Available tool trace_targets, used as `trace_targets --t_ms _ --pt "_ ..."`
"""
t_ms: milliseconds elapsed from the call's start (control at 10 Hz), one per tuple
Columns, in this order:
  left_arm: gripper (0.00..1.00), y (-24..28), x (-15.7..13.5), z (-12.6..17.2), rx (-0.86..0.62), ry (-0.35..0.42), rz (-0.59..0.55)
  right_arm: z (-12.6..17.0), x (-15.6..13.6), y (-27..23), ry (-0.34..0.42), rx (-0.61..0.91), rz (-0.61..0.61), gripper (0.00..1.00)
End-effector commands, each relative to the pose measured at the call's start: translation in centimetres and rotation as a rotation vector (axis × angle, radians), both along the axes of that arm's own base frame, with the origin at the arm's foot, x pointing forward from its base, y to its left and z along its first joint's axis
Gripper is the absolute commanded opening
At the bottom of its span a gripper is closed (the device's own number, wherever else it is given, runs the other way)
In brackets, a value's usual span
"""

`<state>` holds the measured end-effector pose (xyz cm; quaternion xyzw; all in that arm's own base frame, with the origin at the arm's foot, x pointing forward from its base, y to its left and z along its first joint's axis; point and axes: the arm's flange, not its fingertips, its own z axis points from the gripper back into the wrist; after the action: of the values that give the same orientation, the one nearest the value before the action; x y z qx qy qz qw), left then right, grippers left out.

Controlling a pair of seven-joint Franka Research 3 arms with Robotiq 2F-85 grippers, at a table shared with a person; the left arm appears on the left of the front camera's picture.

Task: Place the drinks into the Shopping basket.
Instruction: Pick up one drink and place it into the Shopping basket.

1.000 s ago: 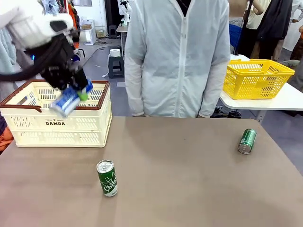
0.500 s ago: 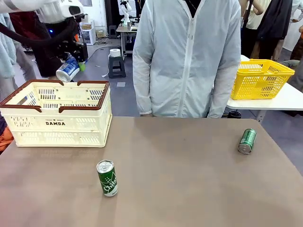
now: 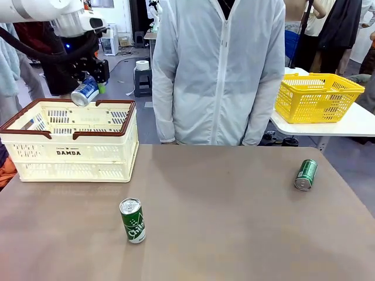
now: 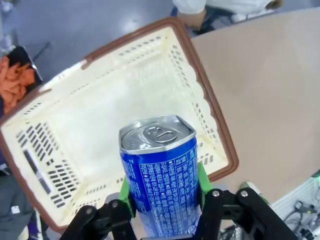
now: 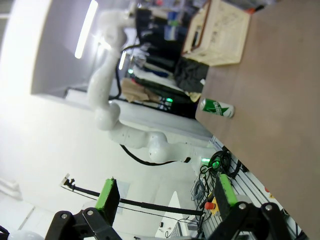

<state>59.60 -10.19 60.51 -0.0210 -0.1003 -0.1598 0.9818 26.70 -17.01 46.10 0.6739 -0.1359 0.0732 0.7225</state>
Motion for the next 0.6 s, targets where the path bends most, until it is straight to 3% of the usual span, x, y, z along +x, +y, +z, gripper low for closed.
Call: trace_targets --t_ms 0,100,300,500 --pt "0.0 1.4 1.2 -3.3 0.038 -0.019 0.054 0.5 0.1 -0.1 -0.003 0.011 -0.002 1.0" --pt "0.0 2.5 2.0 -5.0 0.024 -0.027 0.04 0.5 0.1 -0.1 -0.003 0.011 -0.002 1.0" --pt "0.0 4.0 3.1 -7.4 0.005 -0.034 0.114 0.5 0.1 -0.1 -0.003 0.011 -0.002 1.0" --pt "0.0 4.7 4.2 -10.4 0.037 0.012 0.18 0.5 0.1 -0.1 -0.003 0.011 -0.002 1.0"
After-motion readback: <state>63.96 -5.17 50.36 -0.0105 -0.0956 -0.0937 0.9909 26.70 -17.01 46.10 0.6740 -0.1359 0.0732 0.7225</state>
